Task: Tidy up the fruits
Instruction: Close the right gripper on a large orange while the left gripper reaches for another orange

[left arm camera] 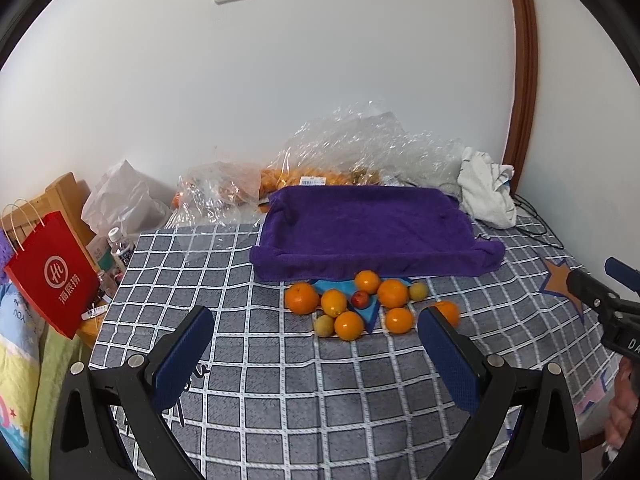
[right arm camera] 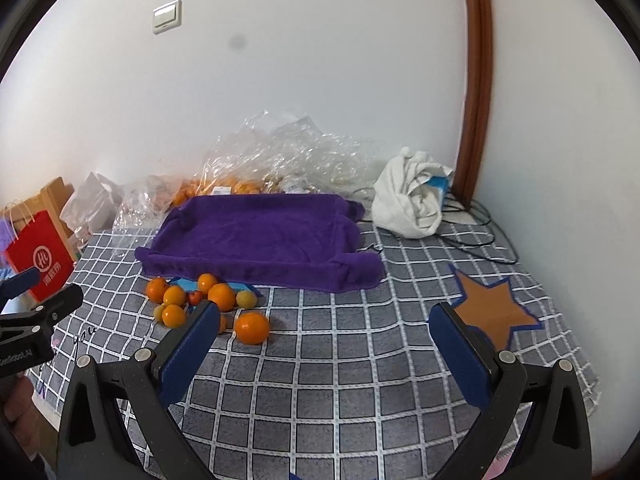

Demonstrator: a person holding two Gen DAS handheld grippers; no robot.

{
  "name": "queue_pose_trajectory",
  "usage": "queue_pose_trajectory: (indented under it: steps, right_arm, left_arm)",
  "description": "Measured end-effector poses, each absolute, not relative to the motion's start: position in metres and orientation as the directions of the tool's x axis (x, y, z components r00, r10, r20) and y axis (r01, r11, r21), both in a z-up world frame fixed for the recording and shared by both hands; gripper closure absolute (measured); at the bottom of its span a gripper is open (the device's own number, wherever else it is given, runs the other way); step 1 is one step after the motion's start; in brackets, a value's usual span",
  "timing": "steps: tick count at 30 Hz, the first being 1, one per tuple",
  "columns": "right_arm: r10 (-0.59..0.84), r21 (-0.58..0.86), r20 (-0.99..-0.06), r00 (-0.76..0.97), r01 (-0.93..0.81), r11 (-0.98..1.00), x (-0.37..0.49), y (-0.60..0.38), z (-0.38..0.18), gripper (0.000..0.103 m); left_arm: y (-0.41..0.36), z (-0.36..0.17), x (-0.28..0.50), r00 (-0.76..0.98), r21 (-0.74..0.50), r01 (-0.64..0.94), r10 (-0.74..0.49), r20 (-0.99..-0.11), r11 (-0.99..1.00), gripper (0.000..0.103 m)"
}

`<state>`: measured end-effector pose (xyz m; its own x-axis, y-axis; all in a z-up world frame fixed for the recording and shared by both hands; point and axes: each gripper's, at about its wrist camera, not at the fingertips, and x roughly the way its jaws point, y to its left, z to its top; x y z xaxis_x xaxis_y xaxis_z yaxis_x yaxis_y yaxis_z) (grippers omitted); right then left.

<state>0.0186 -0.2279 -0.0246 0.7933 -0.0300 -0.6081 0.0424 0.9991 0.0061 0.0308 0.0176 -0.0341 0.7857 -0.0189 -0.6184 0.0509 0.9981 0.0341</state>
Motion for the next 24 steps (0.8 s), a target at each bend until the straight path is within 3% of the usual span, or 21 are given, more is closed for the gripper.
queue_pose_trajectory:
  steps: [7, 13, 19, 24]
  right_arm:
    - [0.045, 0.033, -0.624, 0.78, -0.031, 0.999, 0.048, -0.227, -0.063, 0.001]
    - [0.024, -0.04, -0.682, 0.731, -0.07, 0.997, 0.079, -0.201, -0.108, 0.001]
    - [0.056, -0.04, -0.717, 0.694, -0.122, 0.992, 0.1, -0.174, -0.137, 0.017]
    - [0.087, 0.001, -0.738, 0.669, -0.128, 0.992, 0.114, -0.17, -0.157, 0.03]
  left_arm:
    - [0.046, -0.076, 0.062, 0.74, -0.005, 0.004, -0.007, -0.673, 1.0, 0.0]
    - [0.064, -0.105, 0.084, 0.696, -0.006, -0.02, 0.01, -0.718, 1.0, 0.001]
    - [0.085, -0.122, 0.095, 0.67, -0.03, -0.029, -0.003, -0.742, 0.999, 0.014]
    - [0.089, -0.128, 0.098, 0.671, -0.074, 0.01, -0.062, -0.739, 0.997, 0.015]
